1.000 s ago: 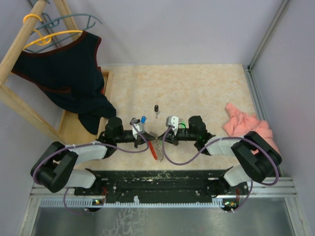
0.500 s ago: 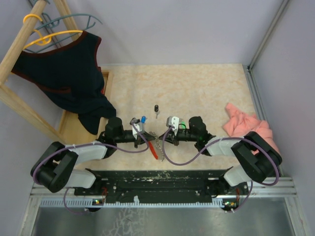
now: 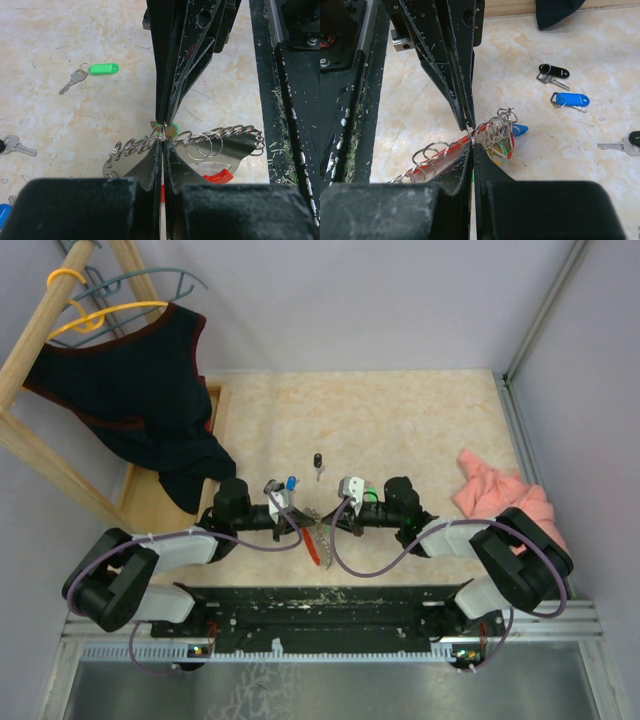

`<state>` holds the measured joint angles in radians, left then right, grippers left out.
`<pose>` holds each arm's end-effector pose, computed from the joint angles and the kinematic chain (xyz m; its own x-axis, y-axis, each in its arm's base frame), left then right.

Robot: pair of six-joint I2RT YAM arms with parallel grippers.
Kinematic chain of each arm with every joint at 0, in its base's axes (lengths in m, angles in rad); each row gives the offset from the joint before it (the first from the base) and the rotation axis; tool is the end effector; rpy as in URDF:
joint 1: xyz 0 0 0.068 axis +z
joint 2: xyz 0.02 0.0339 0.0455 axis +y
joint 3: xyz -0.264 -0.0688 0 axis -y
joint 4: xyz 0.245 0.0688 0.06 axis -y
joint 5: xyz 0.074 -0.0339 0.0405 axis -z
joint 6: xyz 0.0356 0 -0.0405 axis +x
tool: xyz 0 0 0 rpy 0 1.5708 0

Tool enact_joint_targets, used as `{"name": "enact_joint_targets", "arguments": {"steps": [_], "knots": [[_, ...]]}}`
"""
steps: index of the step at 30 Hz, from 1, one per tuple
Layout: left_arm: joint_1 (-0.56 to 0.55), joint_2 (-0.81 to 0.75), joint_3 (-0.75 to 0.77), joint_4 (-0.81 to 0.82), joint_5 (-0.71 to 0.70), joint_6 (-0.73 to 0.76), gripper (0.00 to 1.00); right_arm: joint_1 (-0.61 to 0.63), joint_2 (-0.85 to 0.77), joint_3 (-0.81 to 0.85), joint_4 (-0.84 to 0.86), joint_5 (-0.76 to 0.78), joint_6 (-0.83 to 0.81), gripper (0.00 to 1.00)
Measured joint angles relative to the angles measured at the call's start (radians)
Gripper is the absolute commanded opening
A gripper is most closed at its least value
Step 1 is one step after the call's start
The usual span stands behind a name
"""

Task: Put the keys on the keyring

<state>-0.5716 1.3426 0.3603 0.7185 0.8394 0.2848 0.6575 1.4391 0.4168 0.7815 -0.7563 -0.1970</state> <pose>0.1880 -0.1524 0.1747 0.0608 0.1840 -0.9810 0.9883 0.1264 0.0850 0.1919 0.1790 0.1736 0.0051 -0.1759 -0.9844 -0.9902 0.1367 -0.0296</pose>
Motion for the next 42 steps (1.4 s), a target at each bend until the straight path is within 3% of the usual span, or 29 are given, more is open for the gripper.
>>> {"name": "enact_joint_targets", "arguments": {"steps": [32,42], "knots": [[0.000,0.013,0.000,0.018,0.010,-0.039,0.02,-0.002,0.017,0.000,0.048,-0.058,0.032,0.00],[0.000,0.044,0.000,0.030,-0.048,-0.122,0.02,0.003,0.000,0.000,-0.035,-0.037,-0.088,0.00]]}}
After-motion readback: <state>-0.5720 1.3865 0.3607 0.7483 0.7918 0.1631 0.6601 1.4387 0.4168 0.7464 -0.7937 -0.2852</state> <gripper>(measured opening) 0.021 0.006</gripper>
